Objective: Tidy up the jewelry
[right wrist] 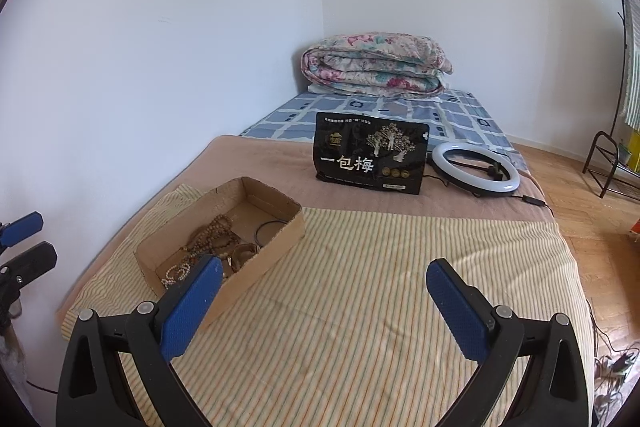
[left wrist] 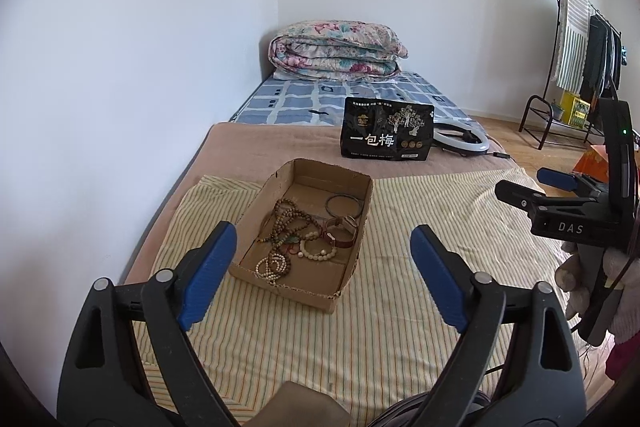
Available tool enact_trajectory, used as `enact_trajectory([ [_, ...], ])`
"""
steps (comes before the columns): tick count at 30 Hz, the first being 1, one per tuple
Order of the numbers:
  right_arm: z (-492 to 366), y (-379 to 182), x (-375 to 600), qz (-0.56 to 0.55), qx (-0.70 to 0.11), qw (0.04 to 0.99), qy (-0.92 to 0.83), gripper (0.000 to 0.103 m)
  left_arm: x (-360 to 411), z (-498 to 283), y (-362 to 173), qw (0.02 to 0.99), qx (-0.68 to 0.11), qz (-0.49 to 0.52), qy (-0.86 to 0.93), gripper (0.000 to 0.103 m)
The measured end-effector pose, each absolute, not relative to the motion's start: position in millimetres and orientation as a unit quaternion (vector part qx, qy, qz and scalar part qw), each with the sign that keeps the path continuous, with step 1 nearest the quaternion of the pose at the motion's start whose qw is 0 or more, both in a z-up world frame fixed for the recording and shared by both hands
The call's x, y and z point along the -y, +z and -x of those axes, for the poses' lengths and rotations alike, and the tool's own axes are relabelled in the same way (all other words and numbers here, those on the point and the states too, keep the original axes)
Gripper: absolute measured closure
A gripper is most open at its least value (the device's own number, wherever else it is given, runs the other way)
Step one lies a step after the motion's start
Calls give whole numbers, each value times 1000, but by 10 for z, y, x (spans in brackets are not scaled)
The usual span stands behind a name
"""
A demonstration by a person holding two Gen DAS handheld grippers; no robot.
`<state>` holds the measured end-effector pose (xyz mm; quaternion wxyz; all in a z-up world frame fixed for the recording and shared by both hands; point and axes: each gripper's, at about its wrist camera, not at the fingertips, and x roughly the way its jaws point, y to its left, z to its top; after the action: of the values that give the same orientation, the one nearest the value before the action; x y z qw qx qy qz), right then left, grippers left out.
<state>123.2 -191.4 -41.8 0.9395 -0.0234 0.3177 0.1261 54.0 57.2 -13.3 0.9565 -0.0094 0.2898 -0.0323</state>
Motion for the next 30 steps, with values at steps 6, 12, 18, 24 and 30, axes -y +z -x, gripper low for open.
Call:
enact_trajectory([
  [6, -1173, -428, 1965, 26, -317, 941, 118, 0, -563, -494, -122, 958, -285, 4, -24, 9],
  [12, -1132, -419, 1972, 27, -316, 941, 116, 0, -582, -475, -112, 959, -284, 7, -20, 9],
  [18, -1113, -434, 1983, 28, -319, 940, 115, 0, -582, -475, -110, 958, -285, 6, -19, 8],
  [24, -1101, -439, 1990, 28, -319, 940, 113, 0, -578, -472, -102, 959, -284, 6, -19, 8],
  [30, -1057, -432, 2036, 26, -320, 941, 111, 0, -580, -449, -85, 960, -280, 3, -17, 0],
])
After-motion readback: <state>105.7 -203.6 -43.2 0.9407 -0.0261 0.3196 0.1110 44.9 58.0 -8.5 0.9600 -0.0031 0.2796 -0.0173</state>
